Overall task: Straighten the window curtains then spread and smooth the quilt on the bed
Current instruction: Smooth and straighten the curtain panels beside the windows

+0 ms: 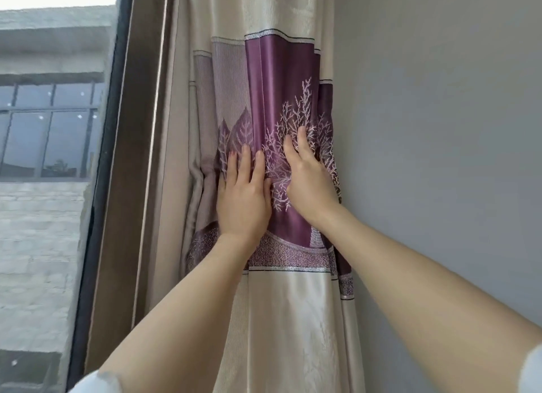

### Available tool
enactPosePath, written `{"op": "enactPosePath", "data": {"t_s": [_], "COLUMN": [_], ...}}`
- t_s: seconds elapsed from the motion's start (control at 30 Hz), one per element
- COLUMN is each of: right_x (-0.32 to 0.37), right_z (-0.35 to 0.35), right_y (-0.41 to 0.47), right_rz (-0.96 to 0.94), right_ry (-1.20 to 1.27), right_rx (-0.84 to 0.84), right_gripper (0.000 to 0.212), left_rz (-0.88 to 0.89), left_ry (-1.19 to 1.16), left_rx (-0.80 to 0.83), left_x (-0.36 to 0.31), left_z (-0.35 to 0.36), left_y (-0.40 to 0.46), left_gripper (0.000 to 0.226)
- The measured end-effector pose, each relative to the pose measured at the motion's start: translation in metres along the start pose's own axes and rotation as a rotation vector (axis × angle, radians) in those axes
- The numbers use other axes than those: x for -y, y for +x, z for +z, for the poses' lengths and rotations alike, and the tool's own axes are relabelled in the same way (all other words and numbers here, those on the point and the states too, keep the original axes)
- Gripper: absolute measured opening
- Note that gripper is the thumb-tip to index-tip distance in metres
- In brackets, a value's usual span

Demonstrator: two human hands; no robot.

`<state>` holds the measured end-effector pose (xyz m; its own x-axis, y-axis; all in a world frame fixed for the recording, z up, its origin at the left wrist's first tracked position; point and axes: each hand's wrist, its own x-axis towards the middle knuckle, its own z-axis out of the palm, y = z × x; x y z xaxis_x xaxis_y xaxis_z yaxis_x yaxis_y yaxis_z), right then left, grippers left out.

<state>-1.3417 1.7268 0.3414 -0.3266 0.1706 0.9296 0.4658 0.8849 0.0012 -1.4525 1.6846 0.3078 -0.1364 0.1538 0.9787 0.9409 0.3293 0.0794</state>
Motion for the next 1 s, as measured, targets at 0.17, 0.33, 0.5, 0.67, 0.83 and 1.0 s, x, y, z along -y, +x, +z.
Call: {"op": "enactPosePath", "data": {"t_s": [0.17, 0.33, 0.5, 0.67, 0.83, 1.0], "right_x": [-0.009, -0.015, -0.019, -0.025, -0.041, -0.035], "right_z": [0.036, 0.064, 0.067, 0.069, 0.087, 0.086], "right_y": [0.021, 0.032, 0.035, 0.017, -0.066, -0.138], "right_rz": [-0.021, -0.007, 0.011, 0.028, 0.06, 0.111], "right_ry": [-0.054, -0.152, -0.15, -0.136, -0.194, -0.201], "right_rx": [0.023, 0.071, 0.128, 0.16, 0.291, 0.51], "right_gripper": [0.068, 0.06, 0.06, 0.067, 0.075, 0.069], "left_rz": [0.008, 0.025, 0.056, 0.051, 0.034, -0.032], "left_ry": [0.017, 0.057, 0.018, -0.009, 0.06, 0.102], "left_rx": [0.026, 0.081, 0.063, 0.167, 0.328, 0.59], "left_x": [0.014, 0.03, 0.036, 0.034, 0.034, 0.027], "left_z": [0.03, 0.053, 0.055, 0.046, 0.038, 0.033], "left_y": [0.015, 0.023, 0.025, 0.016, -0.03, -0.103], "left_gripper": [0.049, 0.049, 0.05, 0.056, 0.069, 0.085]}}
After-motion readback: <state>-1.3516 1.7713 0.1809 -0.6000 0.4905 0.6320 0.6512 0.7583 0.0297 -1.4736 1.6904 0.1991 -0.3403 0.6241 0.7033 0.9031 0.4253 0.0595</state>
